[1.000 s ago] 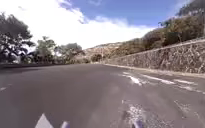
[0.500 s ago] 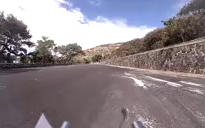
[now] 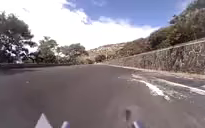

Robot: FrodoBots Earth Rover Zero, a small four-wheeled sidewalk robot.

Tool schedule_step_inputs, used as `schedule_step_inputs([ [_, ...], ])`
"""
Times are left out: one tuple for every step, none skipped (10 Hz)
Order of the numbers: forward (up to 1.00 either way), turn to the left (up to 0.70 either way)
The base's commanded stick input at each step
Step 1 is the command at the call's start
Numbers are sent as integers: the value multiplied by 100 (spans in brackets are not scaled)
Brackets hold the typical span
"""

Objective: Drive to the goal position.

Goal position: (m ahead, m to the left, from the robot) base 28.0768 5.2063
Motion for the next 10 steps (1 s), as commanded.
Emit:
schedule_step_inputs([
  [70, 26],
  [70, 28],
  [70, 28],
  [70, 10],
  [70, 0],
  [70, 0],
  [70, 0],
  [70, 0],
  [70, 0],
  [70, 0],
])
